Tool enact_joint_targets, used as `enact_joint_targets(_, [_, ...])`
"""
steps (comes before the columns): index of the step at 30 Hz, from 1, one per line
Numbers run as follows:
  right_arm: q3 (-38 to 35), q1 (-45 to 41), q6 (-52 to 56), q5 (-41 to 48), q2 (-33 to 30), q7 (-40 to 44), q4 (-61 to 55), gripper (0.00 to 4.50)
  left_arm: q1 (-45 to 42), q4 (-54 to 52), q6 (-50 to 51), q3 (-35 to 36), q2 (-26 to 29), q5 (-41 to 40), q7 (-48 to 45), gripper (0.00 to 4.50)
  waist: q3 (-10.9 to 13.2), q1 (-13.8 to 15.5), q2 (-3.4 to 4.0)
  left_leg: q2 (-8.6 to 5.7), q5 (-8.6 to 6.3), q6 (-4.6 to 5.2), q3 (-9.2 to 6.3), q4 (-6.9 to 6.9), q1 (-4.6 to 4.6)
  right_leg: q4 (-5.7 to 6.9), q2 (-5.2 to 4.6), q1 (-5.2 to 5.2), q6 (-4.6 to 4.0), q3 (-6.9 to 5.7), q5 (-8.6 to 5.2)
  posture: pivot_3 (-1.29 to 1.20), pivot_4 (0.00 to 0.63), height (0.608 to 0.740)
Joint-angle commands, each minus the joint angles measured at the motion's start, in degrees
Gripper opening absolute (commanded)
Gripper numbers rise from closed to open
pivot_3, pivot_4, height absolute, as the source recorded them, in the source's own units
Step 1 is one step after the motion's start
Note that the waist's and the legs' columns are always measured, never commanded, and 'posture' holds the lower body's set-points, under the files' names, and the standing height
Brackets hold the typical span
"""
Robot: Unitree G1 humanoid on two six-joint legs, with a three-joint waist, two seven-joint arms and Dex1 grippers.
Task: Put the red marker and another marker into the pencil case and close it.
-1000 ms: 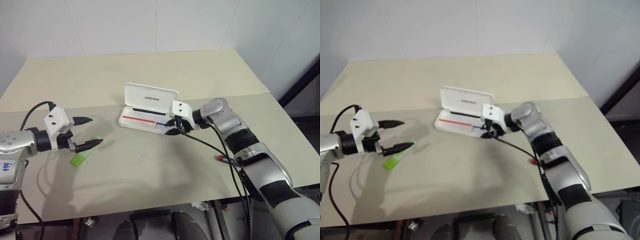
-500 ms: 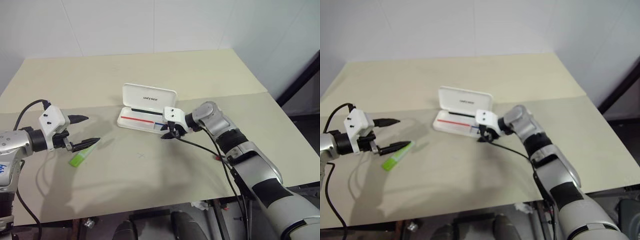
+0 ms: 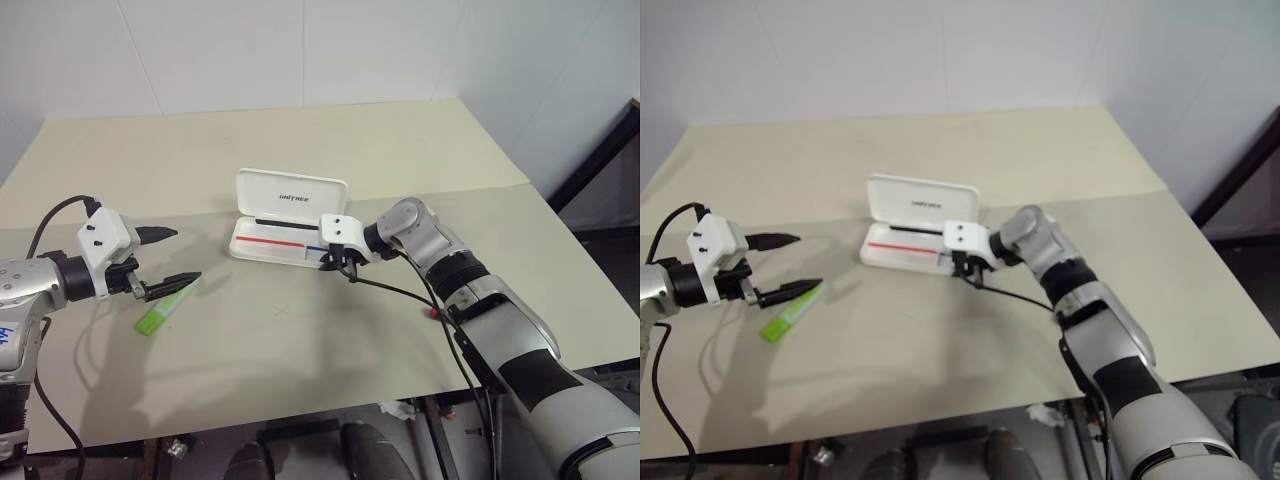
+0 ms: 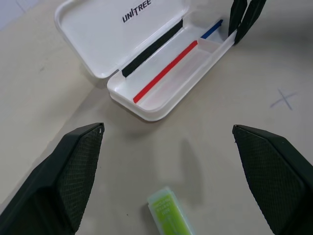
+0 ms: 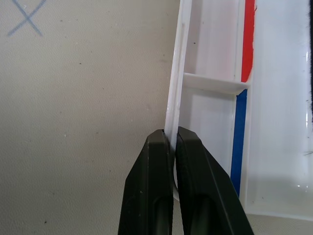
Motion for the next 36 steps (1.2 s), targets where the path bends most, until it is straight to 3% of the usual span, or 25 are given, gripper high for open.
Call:
enact_joint_targets(1, [-2.6,0.2,-1.4,1.6,-3.2,2.0,-3.8,0.07,-1.6,-1.2,-0.4,-0.1,-0.2,-0.9,0.1,4.50,0.0,0.1,0.00,0.00,0.00,0.00,0.00,0.00,0.00,-0.02,0.00,0.00,0.00,0.00,0.00,0.00,0.150,0.740])
enact_joint_targets(10, [-3.9,9.5,4.3,4.7,-11.8,7.7,-25.8,0.07,-0.9,-1.4,-0.8,-0.5,-1.7,-0.7,0.5,4.50,0.0,-0.2,0.00,0.02,-0.04,-0.04,-0.02,-0.16,-0.07,-0.11,0.00,-0.02,0.02,-0.02,-0.02,0.00,0.150,0.740])
enact_joint_targets(16, [-4.5,21.1,11.5,9.3,-19.9,12.2,-48.4,0.07,1.0,-3.2,-0.4,-0.9,-3.2,-1.3,0.6,4.50,0.0,0.1,-0.01,0.01,-0.04,-0.04,-0.02,-0.09,-0.06,-0.16,0.00,-0.02,0.02,-0.02,-0.04,0.00,0.150,0.740])
enact_joint_targets(20, [-3.8,25.0,12.1,12.2,-22.5,14.4,-55.1,0.07,2.7,-5.0,0.0,-0.8,-3.9,-2.2,0.4,4.50,0.0,0.2,-0.02,0.01,-0.04,-0.04,-0.01,-0.04,-0.03,-0.11,0.00,-0.01,0.02,-0.01,-0.04,0.00,0.150,0.740])
enact_joint_targets(24, [-2.7,26.1,11.9,12.1,-22.3,13.2,-55.4,0.07,3.7,-6.2,0.3,-1.3,-4.4,-2.4,1.0,4.50,0.0,0.3,-0.03,0.01,-0.03,-0.03,-0.02,0.00,0.02,-0.06,0.00,0.01,0.01,-0.01,-0.03,0.00,0.150,0.740])
enact_joint_targets(36, [0.6,23.8,-1.8,6.2,-20.0,9.5,-40.7,0.07,5.6,-10.5,2.8,-1.1,-4.9,-3.2,1.8,4.50,0.0,0.9,-0.14,0.01,-0.03,-0.03,0.00,0.00,0.02,-0.13,0.00,0.03,-0.01,0.01,-0.03,0.00,0.150,0.740])
